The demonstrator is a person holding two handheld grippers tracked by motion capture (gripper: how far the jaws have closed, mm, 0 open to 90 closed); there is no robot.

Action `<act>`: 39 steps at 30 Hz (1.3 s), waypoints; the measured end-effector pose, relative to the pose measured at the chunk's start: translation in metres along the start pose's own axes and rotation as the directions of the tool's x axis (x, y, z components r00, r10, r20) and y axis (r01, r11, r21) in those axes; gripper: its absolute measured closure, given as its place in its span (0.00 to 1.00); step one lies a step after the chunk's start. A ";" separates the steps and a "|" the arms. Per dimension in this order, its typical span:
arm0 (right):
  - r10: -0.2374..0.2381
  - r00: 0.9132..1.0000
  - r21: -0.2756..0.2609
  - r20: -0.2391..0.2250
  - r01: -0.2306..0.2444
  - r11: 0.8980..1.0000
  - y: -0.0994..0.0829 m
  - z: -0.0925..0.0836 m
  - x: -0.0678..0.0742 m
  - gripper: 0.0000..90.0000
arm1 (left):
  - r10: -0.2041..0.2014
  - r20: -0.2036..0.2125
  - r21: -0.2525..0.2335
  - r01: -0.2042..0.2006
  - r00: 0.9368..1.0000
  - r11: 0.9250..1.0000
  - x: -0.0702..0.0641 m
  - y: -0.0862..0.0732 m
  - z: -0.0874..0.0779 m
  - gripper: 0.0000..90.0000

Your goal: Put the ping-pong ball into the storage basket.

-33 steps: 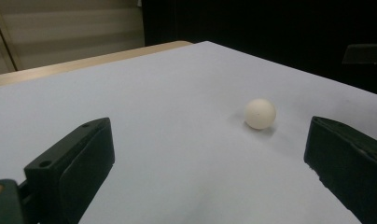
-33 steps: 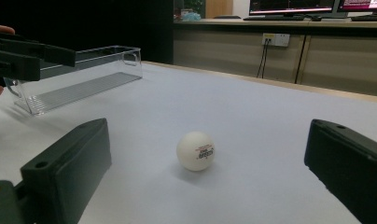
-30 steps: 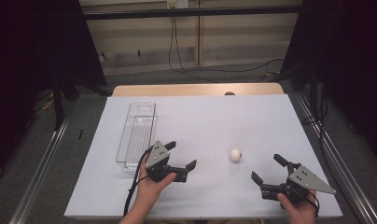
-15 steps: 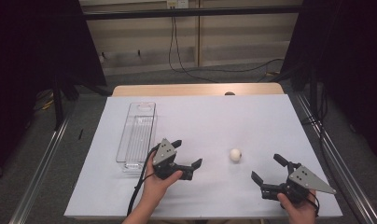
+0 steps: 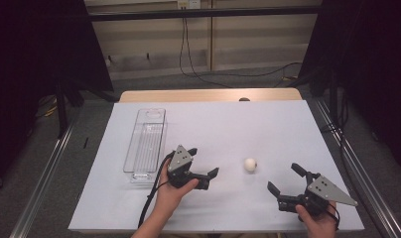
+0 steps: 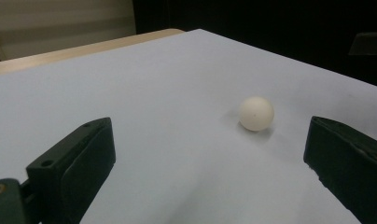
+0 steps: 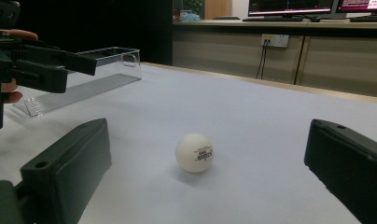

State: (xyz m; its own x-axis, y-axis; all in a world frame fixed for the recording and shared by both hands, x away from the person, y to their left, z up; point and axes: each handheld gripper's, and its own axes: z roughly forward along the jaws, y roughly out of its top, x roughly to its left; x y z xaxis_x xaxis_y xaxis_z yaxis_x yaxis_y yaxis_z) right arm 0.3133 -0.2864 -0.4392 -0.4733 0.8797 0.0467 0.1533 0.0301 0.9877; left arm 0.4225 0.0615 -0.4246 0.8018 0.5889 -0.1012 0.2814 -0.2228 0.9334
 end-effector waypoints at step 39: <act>0.005 1.000 0.004 -0.015 -0.005 1.000 0.000 0.001 0.000 0.00 | 0.009 0.022 0.046 -0.010 1.000 0.999 -0.010 0.008 0.028 0.03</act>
State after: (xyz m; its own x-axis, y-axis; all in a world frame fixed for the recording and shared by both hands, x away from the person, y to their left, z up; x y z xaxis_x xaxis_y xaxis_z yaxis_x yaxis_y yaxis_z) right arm 0.3141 -0.2861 -0.4389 -0.4853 0.8727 0.0541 0.1595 0.0276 0.9868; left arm 0.4315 0.0323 -0.4257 0.8156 0.5698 -0.1005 0.2976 -0.2642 0.9174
